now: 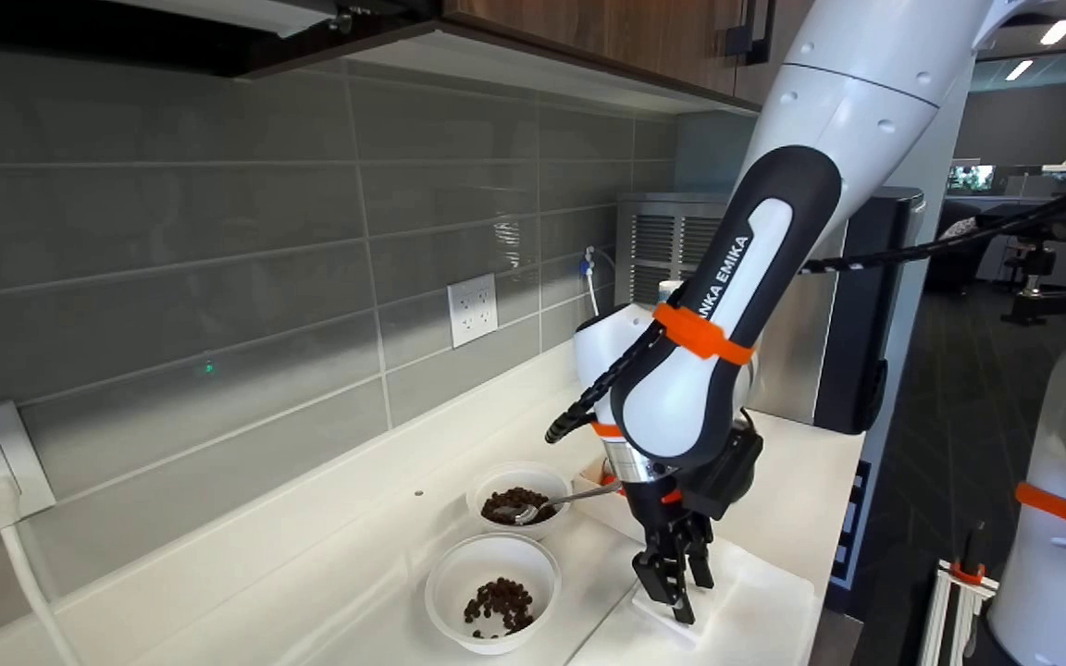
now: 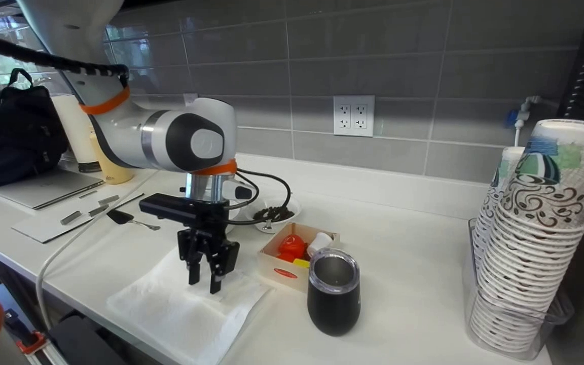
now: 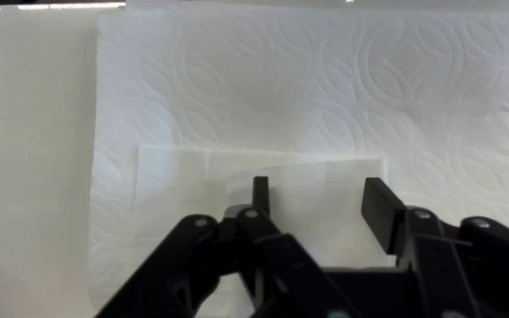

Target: Pick a paper towel on the counter and use it to wipe the bowl on the left

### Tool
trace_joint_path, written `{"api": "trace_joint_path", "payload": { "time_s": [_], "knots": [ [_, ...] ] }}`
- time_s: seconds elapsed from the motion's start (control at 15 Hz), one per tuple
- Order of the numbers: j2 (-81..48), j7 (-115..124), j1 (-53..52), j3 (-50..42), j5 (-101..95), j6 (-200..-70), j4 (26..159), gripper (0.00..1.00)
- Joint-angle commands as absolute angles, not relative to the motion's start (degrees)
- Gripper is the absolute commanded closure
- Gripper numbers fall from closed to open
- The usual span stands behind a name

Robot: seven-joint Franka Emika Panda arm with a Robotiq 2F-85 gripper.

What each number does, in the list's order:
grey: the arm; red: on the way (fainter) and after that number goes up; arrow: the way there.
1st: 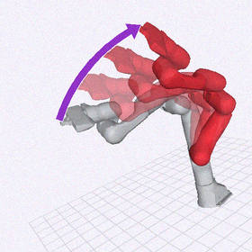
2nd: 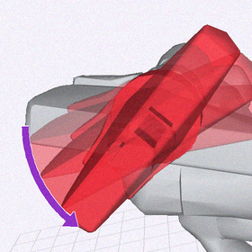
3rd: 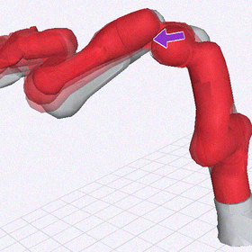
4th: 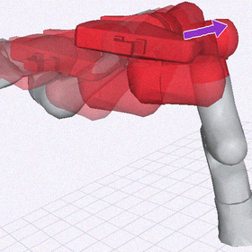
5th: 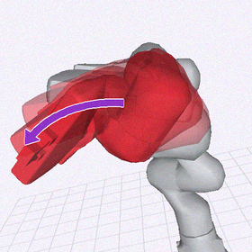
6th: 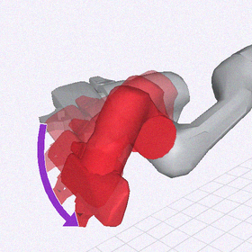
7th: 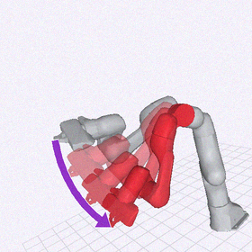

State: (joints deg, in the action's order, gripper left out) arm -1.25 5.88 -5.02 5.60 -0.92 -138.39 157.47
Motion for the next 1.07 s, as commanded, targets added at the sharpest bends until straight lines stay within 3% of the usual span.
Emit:
{"api": "trace_joint_path", "payload": {
  "time_s": [0.0, 0.2, 0.27, 1.0],
  "knots": [
    [-4.0, 7.3, -5.7, 5.9, -1.5, -141.7, 157.4, 0.73],
    [-5.8, 8.1, -6.1, 6.0, -1.9, -143.8, 157.4, 0.95],
    [-5.7, 8.4, -6.2, 6.1, -2.0, -143.7, 157.3, 0.99],
    [6.2, 7.5, -6.5, 6.5, -1.7, -133.3, 157.9, 0.99]
  ]
}}
